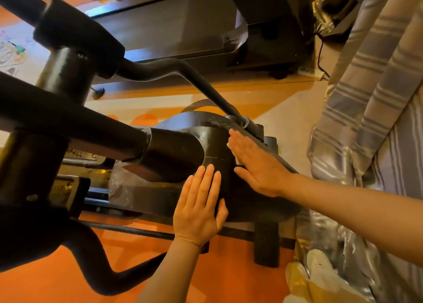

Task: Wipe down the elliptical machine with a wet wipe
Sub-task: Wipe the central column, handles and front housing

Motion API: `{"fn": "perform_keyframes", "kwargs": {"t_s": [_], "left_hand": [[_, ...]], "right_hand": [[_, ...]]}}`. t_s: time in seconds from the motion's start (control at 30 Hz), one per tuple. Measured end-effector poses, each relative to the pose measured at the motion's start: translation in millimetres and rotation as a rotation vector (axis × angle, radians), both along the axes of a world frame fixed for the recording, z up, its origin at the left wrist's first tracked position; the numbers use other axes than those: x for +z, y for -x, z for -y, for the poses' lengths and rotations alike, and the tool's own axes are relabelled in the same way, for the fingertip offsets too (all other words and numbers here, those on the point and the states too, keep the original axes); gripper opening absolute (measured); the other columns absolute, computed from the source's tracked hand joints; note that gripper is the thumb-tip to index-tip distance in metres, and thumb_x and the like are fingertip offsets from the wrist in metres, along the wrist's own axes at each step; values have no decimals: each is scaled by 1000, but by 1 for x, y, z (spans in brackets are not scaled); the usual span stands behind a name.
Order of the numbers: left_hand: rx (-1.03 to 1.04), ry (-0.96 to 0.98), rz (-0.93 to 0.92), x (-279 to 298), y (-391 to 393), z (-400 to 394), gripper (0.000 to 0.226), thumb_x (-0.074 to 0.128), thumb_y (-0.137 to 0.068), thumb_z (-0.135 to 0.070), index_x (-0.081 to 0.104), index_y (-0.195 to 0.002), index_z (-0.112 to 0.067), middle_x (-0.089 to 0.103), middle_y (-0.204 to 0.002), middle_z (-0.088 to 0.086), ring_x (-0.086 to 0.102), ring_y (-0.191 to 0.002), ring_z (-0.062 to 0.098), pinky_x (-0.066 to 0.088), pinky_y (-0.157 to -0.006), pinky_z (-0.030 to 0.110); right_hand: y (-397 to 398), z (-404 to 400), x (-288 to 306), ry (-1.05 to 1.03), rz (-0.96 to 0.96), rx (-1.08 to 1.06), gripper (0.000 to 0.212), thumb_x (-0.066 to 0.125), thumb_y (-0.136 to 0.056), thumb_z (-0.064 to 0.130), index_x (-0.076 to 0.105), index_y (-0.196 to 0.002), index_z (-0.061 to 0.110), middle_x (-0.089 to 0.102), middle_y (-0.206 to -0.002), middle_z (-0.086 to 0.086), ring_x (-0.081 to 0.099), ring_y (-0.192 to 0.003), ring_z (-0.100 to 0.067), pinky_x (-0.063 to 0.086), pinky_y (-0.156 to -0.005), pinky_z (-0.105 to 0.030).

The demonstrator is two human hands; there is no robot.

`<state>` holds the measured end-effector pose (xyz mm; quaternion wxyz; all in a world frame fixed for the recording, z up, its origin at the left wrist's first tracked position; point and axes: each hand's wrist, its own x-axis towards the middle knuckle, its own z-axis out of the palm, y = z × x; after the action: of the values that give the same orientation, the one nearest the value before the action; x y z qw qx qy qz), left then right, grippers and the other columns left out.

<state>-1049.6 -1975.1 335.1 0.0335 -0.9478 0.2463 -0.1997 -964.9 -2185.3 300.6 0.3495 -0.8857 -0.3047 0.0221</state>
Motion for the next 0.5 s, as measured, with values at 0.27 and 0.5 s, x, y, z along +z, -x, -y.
{"fn": "perform_keyframes", "kwargs": {"t_s": [0.27,0.5], "left_hand": [[-14,-26,11,-2,0,-2,54,37,-101,-34,38,-146,-5,36,-153,17,34,-143,33,28,-119,44],[-5,-23,18,-2,-2,-1,55,38,-100,-35,40,-146,-5,40,-151,19,34,-143,33,25,-120,44]], "right_hand": [[42,-20,5,-141,-173,-123,63,33,-104,37,-3,-154,23,-19,-160,14,-14,-148,-5,-6,-120,-23],[67,1,-26,27,-103,36,63,20,-102,48,-8,-152,22,-27,-158,15,-16,-148,-9,-9,-119,-24]]}}
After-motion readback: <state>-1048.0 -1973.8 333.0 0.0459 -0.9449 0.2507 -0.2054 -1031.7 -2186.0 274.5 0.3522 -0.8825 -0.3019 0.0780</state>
